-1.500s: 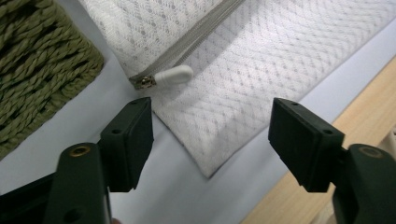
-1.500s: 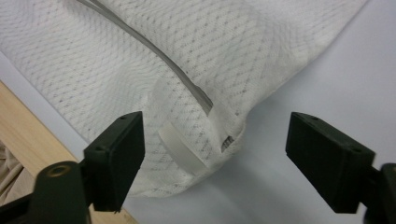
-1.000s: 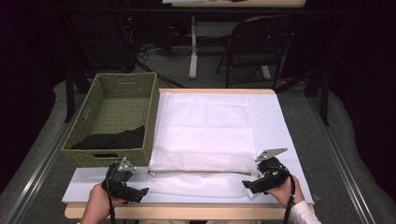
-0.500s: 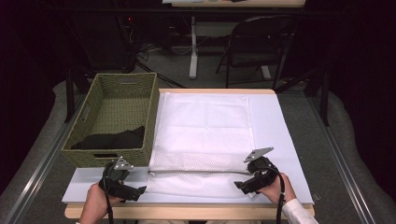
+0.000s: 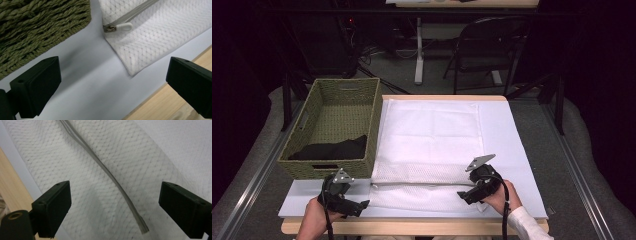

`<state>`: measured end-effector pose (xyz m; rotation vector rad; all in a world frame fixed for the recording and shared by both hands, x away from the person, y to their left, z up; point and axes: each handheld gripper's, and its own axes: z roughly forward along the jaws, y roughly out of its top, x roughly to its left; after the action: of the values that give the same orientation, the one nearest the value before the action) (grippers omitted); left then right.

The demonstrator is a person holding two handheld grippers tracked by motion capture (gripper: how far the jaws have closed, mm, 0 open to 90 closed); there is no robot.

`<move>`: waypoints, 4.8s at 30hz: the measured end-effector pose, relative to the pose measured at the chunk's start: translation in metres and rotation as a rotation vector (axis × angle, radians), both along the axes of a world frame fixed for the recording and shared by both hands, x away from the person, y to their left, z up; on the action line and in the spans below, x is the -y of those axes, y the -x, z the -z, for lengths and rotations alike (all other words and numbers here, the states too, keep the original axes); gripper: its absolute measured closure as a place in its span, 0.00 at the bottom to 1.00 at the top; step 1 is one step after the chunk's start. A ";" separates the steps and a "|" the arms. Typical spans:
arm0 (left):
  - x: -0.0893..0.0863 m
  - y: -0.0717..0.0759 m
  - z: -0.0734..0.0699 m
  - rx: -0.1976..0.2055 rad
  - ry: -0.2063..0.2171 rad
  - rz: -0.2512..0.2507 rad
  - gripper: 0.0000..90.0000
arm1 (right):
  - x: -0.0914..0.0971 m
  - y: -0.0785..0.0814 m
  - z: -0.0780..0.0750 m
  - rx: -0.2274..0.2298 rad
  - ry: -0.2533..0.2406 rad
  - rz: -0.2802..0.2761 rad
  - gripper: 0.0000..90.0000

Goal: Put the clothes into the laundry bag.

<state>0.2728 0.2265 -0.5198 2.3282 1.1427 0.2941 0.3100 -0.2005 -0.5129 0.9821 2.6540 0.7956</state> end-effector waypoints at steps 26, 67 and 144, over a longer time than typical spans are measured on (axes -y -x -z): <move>0.008 -0.006 0.002 0.014 -0.042 0.041 0.00 | -0.055 -0.029 0.003 0.081 -0.021 -0.153 0.62; 0.002 -0.008 0.002 0.012 -0.049 0.034 0.00 | -0.077 -0.041 0.029 0.006 0.020 -0.209 0.87; -0.045 -0.072 -0.127 0.132 -0.234 0.375 0.00 | -0.070 -0.036 0.006 0.059 -0.031 -0.184 0.99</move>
<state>0.3452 0.2720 -0.3925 2.6218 0.6186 0.4527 0.3465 -0.1303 -0.5189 0.7167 2.7161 0.8905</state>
